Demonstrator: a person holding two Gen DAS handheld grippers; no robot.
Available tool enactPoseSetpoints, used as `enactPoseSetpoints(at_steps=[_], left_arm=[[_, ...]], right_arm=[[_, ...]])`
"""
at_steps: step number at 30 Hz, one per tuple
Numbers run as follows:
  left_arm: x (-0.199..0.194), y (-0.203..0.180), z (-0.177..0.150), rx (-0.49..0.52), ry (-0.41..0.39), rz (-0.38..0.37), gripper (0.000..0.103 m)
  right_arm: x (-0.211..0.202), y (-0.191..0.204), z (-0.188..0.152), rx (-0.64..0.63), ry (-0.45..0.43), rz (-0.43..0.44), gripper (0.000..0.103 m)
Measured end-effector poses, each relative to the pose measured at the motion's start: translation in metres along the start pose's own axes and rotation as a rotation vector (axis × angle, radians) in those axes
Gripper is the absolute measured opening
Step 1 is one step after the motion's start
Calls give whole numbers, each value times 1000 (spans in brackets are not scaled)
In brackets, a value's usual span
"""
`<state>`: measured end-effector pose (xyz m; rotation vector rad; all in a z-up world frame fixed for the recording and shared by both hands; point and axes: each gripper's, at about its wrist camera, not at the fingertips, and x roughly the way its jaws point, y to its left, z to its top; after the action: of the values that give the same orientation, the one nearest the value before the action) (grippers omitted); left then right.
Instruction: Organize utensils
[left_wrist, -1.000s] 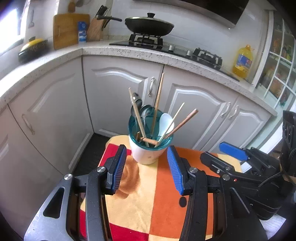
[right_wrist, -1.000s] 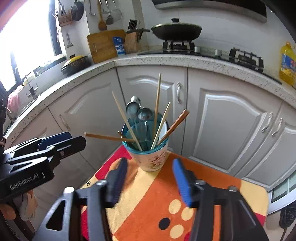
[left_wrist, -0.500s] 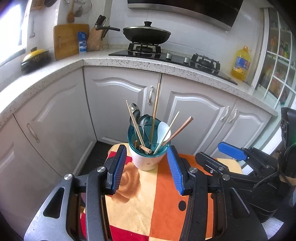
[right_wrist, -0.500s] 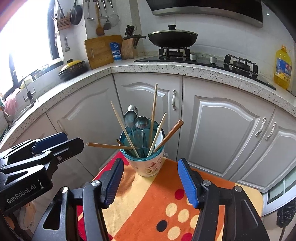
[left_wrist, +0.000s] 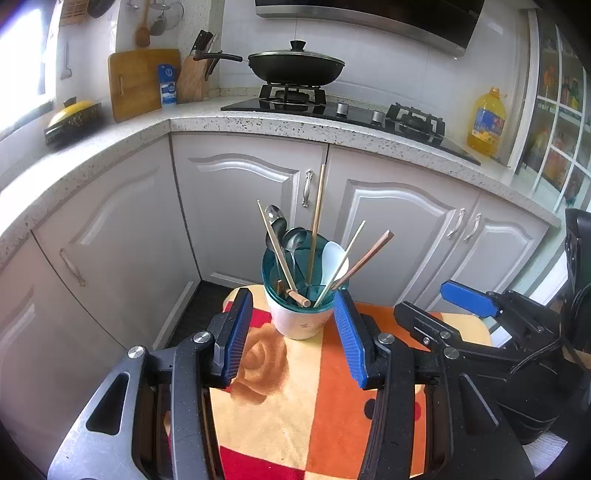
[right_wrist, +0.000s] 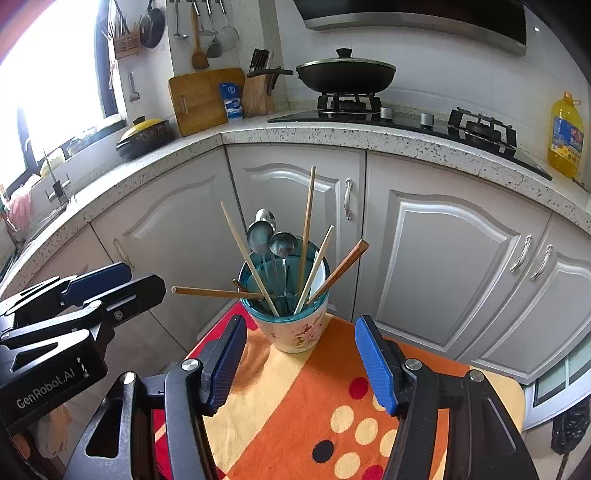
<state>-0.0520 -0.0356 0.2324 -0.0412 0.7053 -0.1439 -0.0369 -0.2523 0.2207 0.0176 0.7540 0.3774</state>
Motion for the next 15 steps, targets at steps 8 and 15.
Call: enactPoseSetpoints(at_steps=[8, 15], left_arm=[[3, 1, 0, 2, 4, 10, 45], [3, 1, -2, -1, 1, 13, 45]], right_arm=[[5, 1, -3, -11, 22, 1, 59], [4, 2, -2, -19, 22, -4, 59]])
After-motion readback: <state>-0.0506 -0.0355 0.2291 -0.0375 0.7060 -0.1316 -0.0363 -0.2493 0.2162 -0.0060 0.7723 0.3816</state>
